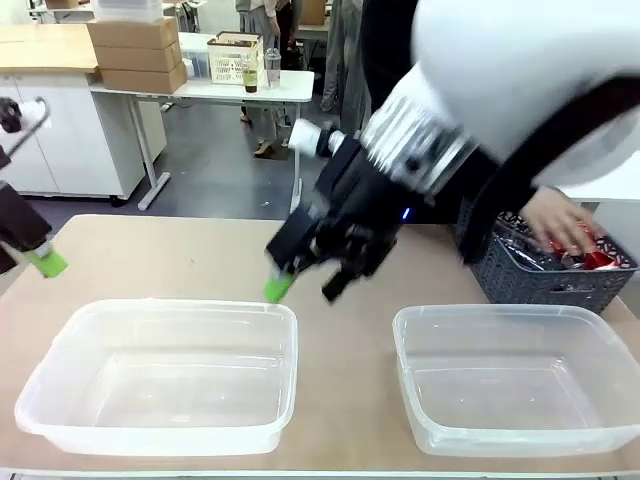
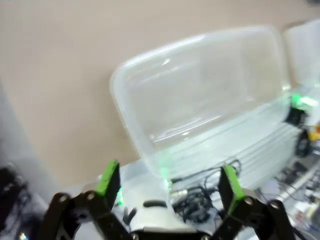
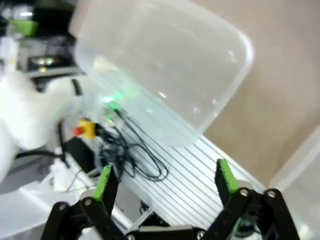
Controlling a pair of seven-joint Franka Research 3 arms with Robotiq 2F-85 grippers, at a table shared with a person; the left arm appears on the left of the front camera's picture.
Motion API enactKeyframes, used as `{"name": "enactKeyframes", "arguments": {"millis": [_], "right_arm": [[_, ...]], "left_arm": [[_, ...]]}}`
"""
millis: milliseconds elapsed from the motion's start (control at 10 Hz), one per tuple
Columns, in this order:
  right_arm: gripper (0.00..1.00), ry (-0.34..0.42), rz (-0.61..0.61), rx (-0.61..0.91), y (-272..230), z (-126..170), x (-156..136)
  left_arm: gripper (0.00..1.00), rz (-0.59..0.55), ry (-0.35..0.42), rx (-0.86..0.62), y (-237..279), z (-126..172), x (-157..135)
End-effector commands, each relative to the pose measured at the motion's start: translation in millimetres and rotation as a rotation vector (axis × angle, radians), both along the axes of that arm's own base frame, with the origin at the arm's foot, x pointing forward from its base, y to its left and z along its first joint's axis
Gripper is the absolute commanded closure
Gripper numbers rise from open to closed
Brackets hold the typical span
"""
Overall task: Sort the waste into each basket.
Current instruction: Pick up the Organizing box on the left side of the table and lift it.
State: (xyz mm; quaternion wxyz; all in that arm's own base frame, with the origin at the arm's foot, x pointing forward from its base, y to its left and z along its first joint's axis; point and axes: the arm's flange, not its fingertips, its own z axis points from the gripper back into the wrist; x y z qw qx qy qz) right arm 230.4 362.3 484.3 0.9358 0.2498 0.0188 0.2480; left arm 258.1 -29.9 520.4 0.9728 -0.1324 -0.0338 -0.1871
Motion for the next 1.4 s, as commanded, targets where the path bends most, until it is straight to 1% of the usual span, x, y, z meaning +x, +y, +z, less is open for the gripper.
{"name": "enactKeyframes", "arguments": {"millis": [0,100,200,300,400,500,600,700,800,900,1000,1100,1200,1300], "right_arm": [[0.0,0.073,-0.133,-0.197,37.5,-45.1,-11.9],[0.0,0.078,-0.185,-0.226,44.0,-65.9,-9.9],[0.0,0.027,-0.262,-0.242,44.6,-78.8,-2.4],[0.0,-0.082,-0.287,-0.205,39.9,-77.2,4.2],[0.0,0.05,-0.176,-0.219,33.4,-78.7,-22.6],[0.0,0.05,-0.176,-0.219,33.4,-78.7,-22.6],[0.0,0.013,-0.227,-0.214,34.4,-86.1,-7.4],[0.0,0.026,-0.354,-0.285,41.2,-88.8,1.7],[0.0,0.059,-0.391,-0.292,45.3,-96.0,12.3],[0.0,0.075,-0.444,-0.308,48.0,-101.1,21.5],[0.0,0.07,-0.469,-0.311,53.4,-103.5,27.3],[0.0,0.059,-0.486,-0.306,57.4,-103.7,32.5],[0.0,0.063,-0.505,-0.335,60.8,-101.8,38.7],[0.0,0.059,-0.514,-0.351,62.6,-99.5,42.7]], "left_arm": [[0.0,0.131,0.125,0.172,-0.1,-98.8,-24.4],[0.0,0.142,0.178,0.128,1.5,-127.0,-31.3],[0.0,0.183,0.172,0.081,6.0,-142.6,-34.1],[0.0,0.302,0.068,0.136,11.4,-157.7,-29.4],[0.0,0.142,0.173,0.141,6.9,-46.1,26.2],[0.0,0.142,0.173,0.141,6.9,-46.1,26.2],[0.0,0.201,0.164,0.138,9.4,-56.9,42.8],[0.0,0.204,0.106,0.211,-1.4,-63.8,39.9],[0.0,0.17,0.119,0.202,-6.6,-82.4,33.6],[0.0,0.171,0.105,0.22,-10.5,-101.9,26.8],[0.0,0.182,0.054,0.23,-12.2,-121.8,16.8],[0.0,0.194,0.044,0.236,-13.2,-142.0,5.7],[0.0,0.2,0.056,0.253,-12.1,-161.7,-5.8],[0.0,0.177,0.097,0.254,-10.3,-170.8,-14.7]]}}
